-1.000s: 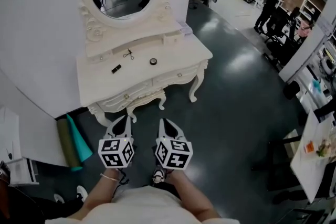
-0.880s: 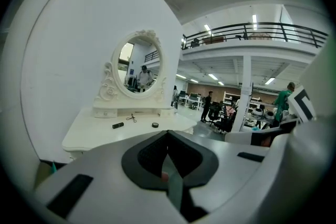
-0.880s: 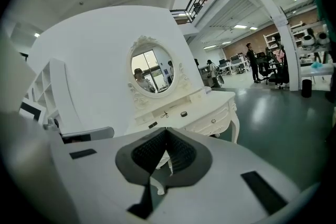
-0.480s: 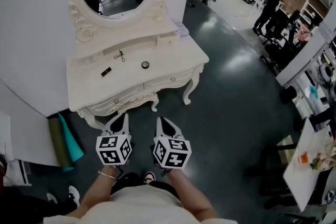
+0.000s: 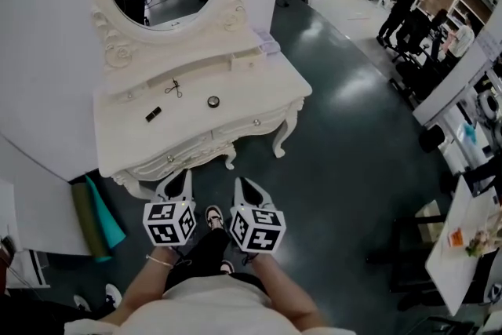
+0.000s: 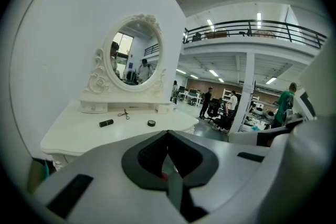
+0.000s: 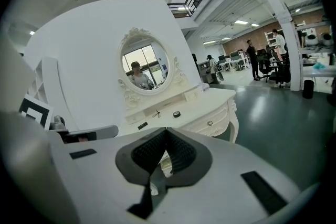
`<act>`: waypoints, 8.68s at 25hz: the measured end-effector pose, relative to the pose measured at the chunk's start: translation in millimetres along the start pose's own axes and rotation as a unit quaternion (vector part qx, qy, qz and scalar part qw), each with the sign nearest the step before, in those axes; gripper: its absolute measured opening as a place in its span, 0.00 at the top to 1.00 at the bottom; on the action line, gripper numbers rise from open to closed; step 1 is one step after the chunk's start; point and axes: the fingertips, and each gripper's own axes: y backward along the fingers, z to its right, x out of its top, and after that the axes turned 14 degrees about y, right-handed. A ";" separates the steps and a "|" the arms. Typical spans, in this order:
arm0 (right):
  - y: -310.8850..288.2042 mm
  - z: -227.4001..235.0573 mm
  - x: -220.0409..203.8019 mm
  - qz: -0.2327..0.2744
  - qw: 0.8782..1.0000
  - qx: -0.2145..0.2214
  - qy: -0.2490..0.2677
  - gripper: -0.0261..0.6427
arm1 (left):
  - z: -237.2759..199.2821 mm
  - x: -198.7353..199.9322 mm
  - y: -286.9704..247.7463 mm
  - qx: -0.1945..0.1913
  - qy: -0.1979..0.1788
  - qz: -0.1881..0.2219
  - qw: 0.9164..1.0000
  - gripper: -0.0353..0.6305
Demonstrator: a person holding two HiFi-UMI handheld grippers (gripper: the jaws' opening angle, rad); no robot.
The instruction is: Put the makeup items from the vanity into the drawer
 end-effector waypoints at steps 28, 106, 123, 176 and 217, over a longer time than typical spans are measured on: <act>-224.1 45.9 129.7 -0.006 0.998 -0.023 0.054 0.94 | -62.5 134.3 -221.1 -0.029 0.039 0.021 0.999 0.94; -403.1 63.2 36.1 -0.210 0.950 0.194 0.123 0.72 | -172.0 67.4 -314.4 0.181 0.160 -0.021 0.970 0.94; -428.7 52.6 3.0 -0.254 0.935 0.159 0.191 0.62 | -189.5 45.1 -315.6 0.166 0.187 -0.032 0.968 0.94; -424.7 152.7 155.9 -0.127 0.981 0.098 0.114 0.63 | -69.0 153.4 -388.5 0.074 0.089 -0.001 0.993 0.94; -536.0 222.7 166.8 -0.231 0.943 0.159 0.178 0.63 | -58.7 139.1 -528.9 0.106 0.153 -0.036 0.982 0.94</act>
